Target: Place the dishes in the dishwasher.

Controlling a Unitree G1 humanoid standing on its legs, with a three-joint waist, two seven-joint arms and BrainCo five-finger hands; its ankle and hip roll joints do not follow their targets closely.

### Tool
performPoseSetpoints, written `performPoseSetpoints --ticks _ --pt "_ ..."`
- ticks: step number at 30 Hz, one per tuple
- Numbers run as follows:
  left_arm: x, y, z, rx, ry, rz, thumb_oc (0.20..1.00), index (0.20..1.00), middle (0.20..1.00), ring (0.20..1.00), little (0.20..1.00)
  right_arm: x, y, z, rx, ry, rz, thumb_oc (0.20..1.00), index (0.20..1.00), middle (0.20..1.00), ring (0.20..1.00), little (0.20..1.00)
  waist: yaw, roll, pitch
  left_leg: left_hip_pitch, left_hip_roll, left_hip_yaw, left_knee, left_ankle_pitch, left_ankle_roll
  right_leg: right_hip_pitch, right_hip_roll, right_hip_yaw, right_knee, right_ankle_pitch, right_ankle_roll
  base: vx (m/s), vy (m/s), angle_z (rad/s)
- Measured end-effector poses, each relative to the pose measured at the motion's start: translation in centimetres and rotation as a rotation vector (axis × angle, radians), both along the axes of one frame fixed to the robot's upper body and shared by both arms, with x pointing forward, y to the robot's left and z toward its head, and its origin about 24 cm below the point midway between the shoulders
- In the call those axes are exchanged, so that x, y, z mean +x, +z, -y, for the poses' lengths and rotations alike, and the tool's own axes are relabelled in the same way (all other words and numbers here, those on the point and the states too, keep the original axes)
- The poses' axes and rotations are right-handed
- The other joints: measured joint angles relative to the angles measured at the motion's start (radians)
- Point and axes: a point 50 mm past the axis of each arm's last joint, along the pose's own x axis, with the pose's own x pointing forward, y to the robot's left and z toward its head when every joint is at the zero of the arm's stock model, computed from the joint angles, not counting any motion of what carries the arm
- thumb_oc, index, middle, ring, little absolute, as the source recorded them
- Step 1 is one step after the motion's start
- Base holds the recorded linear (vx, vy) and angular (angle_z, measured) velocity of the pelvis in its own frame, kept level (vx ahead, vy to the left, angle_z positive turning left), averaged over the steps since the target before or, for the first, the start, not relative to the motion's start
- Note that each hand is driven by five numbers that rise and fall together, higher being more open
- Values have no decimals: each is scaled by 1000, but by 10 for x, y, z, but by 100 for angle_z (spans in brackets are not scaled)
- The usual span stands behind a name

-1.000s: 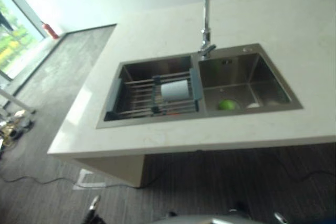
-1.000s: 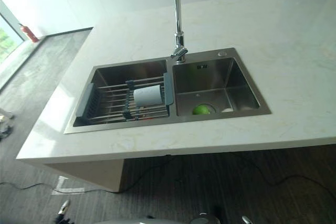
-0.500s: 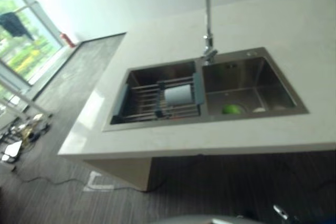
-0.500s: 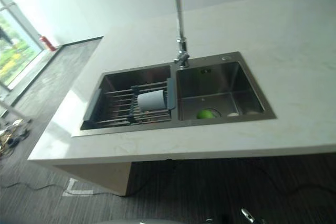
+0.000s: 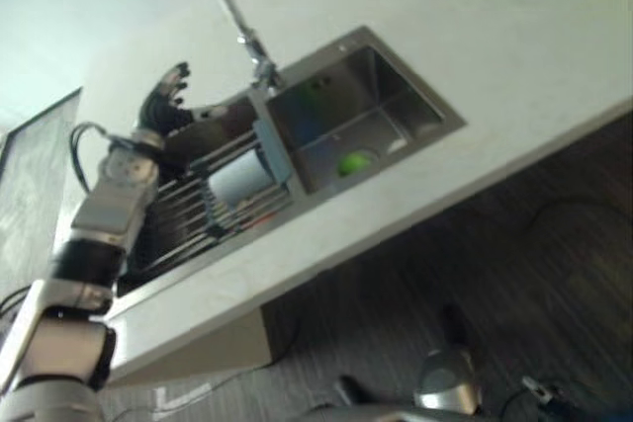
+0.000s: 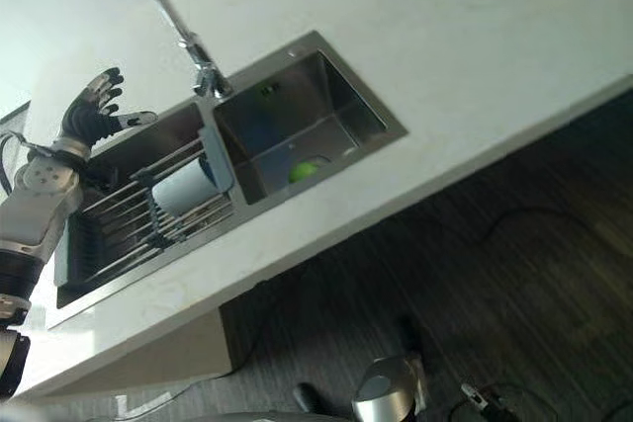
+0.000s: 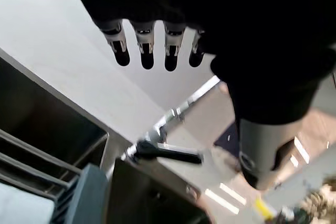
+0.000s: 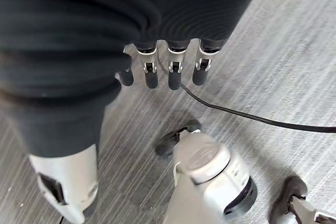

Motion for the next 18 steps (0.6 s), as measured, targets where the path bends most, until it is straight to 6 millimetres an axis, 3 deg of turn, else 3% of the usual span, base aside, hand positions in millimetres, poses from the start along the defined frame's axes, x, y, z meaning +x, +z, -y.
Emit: performPoseSetpoints --ticks 2,5,11,18 --pt "8 -2 0 48 22 -51 1000 1000 1000 1000 1000 20 8 6 -21 39 53 1000 1000 1000 1000 1000 -9 13 35 -8 -5 13 0 -1 2 -23 -3 22 1 10 1 -23 36 -29" --pt "15 -14 -10 102 68 -141 1000 1000 1000 1000 1000 34 14 10 -35 63 92 1000 1000 1000 1000 1000 -28 22 72 -19 -11 14 0 -1 3 -37 -7 27 2 15 1 11 60 -6" --pt "14 -20 -17 142 62 -182 1000 1000 1000 1000 1000 41 23 16 -60 70 136 1000 1000 1000 1000 1000 -22 42 124 -30 -35 9 6 -2 5 -47 -31 28 6 29 2 1 56 3" --pt "10 -33 -14 245 -15 -245 1000 1000 1000 1000 1000 46 25 17 -65 79 153 1000 1000 1000 1000 1000 -2 41 126 -29 -41 3 6 -2 6 -42 -39 23 6 28 4 4 41 3"
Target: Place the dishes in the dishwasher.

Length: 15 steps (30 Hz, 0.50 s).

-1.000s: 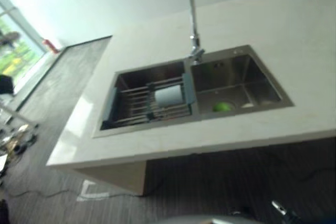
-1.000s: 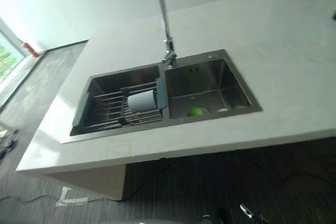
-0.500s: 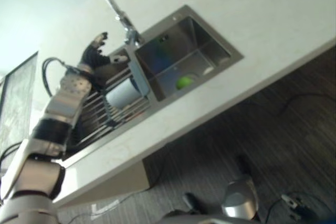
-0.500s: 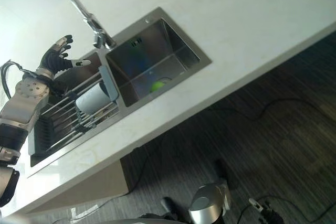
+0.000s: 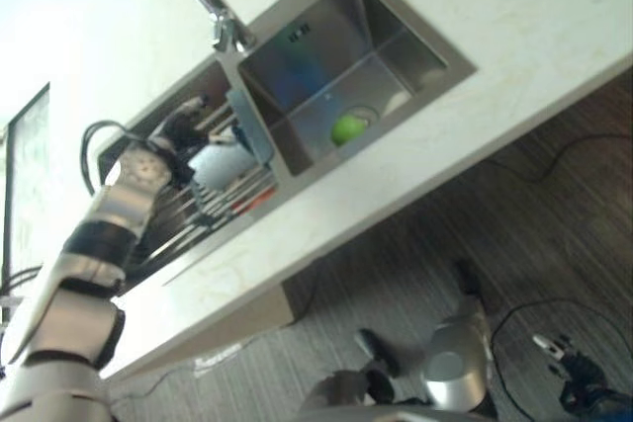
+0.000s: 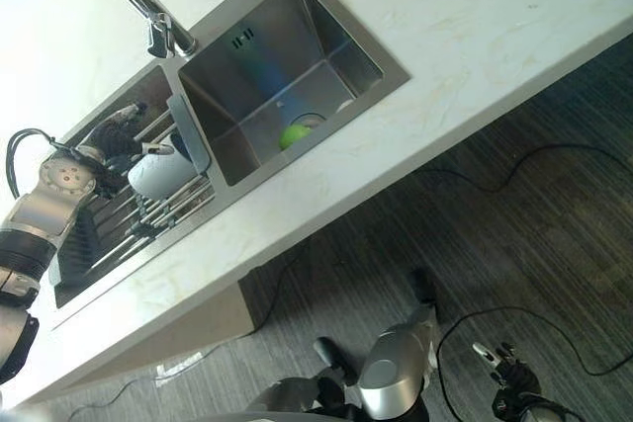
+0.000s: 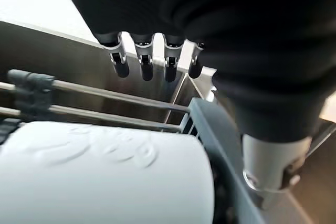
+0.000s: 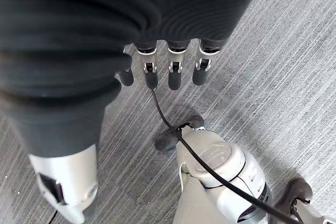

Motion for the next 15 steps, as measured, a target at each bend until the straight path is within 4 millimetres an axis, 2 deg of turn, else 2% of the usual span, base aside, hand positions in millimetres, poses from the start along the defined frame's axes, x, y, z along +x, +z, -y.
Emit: performPoseSetpoints --ticks 3,10,15 --pt "-1 -4 9 24 -89 -33 1000 1000 1000 1000 1000 0 0 0 -2 -2 2 1000 1000 1000 1000 1000 9 -2 1 -2 -1 -7 -6 0 0 0 -3 -2 0 -6 10 -7 24 4" --pt "-3 4 26 52 -223 -27 1000 1000 1000 1000 1000 6 3 1 -8 5 18 1000 1000 1000 1000 1000 17 -2 1 -7 -12 -29 -5 1 1 13 -20 -25 0 -2 7 12 24 10" --pt "-4 1 24 56 -231 -54 1000 1000 1000 1000 1000 8 4 1 -10 5 22 1000 1000 1000 1000 1000 34 -1 1 -3 -13 -43 0 1 2 27 -21 -38 0 -1 10 26 26 8"
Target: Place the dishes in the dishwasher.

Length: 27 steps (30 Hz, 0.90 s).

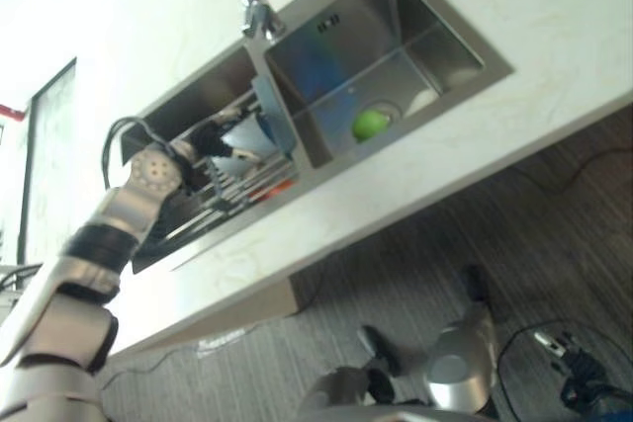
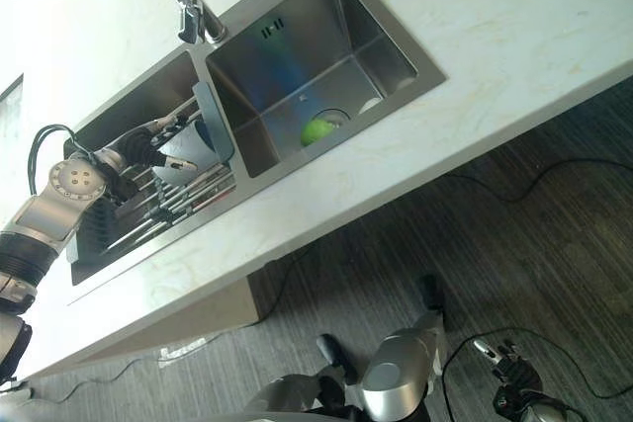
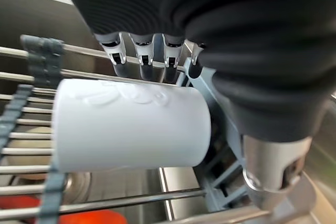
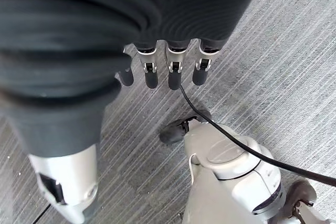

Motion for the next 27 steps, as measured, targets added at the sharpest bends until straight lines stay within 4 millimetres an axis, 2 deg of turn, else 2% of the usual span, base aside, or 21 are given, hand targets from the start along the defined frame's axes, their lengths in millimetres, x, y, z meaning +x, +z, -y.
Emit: performPoseSetpoints --ticks 8,13,20,24,27 --pt "0 -6 -11 -2 75 1 1000 1000 1000 1000 1000 2 1 0 -1 1 5 1000 1000 1000 1000 1000 -3 -3 2 -32 0 -9 0 7 10 -25 -2 -9 0 -1 -1 -9 7 3" --pt "0 -2 -16 -8 130 58 1000 1000 1000 1000 1000 8 2 -2 -9 6 19 1000 1000 1000 1000 1000 -5 -43 30 -44 1 -7 0 10 13 -39 -2 -5 1 6 -2 -52 -25 -1" --pt "5 11 -18 26 178 130 1000 1000 1000 1000 1000 20 5 -7 12 2 64 1000 1000 1000 1000 1000 -4 -76 52 -76 3 -5 1 15 20 -73 1 4 1 13 -6 -22 -30 -1" --pt "6 19 -19 42 193 169 1000 1000 1000 1000 1000 23 4 -11 11 19 58 1000 1000 1000 1000 1000 -5 -79 58 -97 1 -3 1 15 20 -96 -1 8 1 15 -5 -10 -3 0" --pt "7 35 -15 76 167 223 1000 1000 1000 1000 1000 27 5 -12 15 21 60 1000 1000 1000 1000 1000 -3 -78 82 -109 0 -2 1 16 22 -109 -1 10 1 19 -5 -30 -23 -1"
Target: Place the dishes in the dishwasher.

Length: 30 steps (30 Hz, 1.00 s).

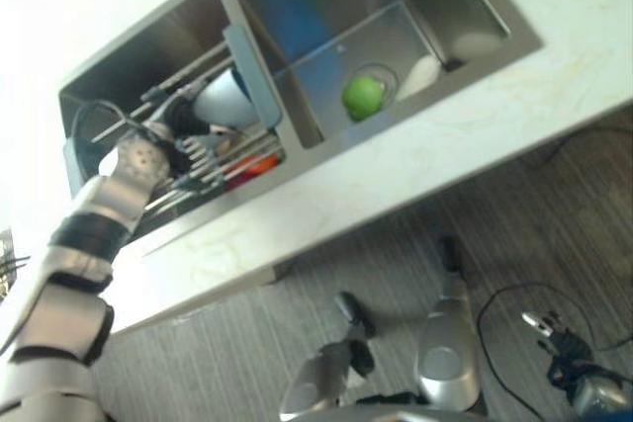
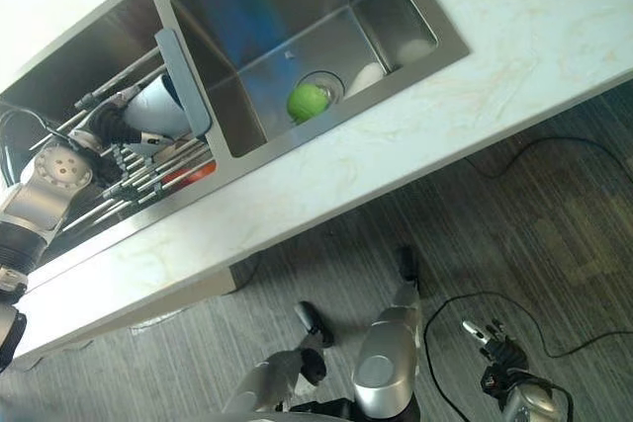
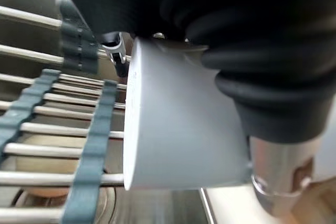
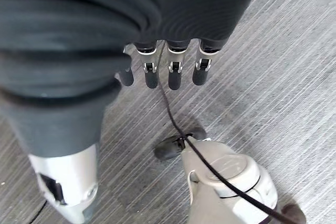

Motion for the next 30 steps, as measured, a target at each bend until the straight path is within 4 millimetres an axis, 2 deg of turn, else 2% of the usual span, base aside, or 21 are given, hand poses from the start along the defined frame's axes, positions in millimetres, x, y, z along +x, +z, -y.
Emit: performPoseSetpoints --ticks 5,6,7,8,12,19,21,24,27,30 --pt "1 16 1 14 -3 42 1000 1000 1000 1000 1000 5 2 -2 4 7 16 1000 1000 1000 1000 1000 4 -2 16 -17 0 -1 0 2 -1 -18 0 0 0 2 -1 -11 -11 0" --pt "2 25 1 33 -9 55 454 454 454 454 454 8 4 -2 11 5 33 1000 1000 1000 1000 1000 7 -3 23 -25 0 -1 0 4 0 -26 0 1 0 4 -2 0 0 0" --pt "2 32 1 54 -10 68 200 200 200 200 200 10 4 -3 14 7 38 1000 1000 1000 1000 1000 8 -4 23 -33 -1 -2 0 7 2 -33 0 1 0 5 -3 0 0 0" --pt "3 40 3 105 -15 69 200 200 200 200 200 12 5 -3 20 4 46 1000 1000 1000 1000 1000 8 -4 25 -34 -1 -1 0 8 2 -34 0 2 0 7 -4 -34 16 0" --pt "3 50 0 222 -29 17 200 200 200 200 200 12 4 -5 21 13 39 1000 1000 1000 1000 1000 5 -4 25 -35 -2 -1 0 8 2 -35 0 4 0 7 -4 0 0 0" --pt "3 47 2 281 -71 -82 200 200 200 200 200 12 4 -3 21 17 35 1000 1000 1000 1000 1000 1 -1 23 -3 -4 -5 0 8 2 3 -4 -4 0 7 -5 -7 9 2" --pt "2 40 1 283 -74 -107 200 200 200 200 200 14 5 -3 21 21 43 1000 1000 1000 1000 1000 1 3 20 1 -7 -7 0 9 3 7 -8 -3 0 8 -4 -55 3 2" --pt "-2 20 -12 270 -21 -147 200 200 200 200 200 14 5 -3 19 19 43 1000 1000 1000 1000 1000 5 27 3 0 -7 -11 0 13 7 9 -8 -6 0 10 -5 -92 -5 3" --pt "-16 -16 -36 266 71 -231 200 200 200 200 200 9 2 -1 13 2 21 1000 1000 1000 1000 1000 3 64 -23 5 -4 -33 -1 14 7 31 -8 -30 0 7 -6 -33 -4 17" --pt "-33 -40 -59 220 147 -286 200 200 200 200 200 3 1 4 -15 -31 3 1000 1000 1000 1000 1000 38 79 -46 22 -3 -47 -1 19 9 61 -9 -52 0 6 -6 -16 1 21"
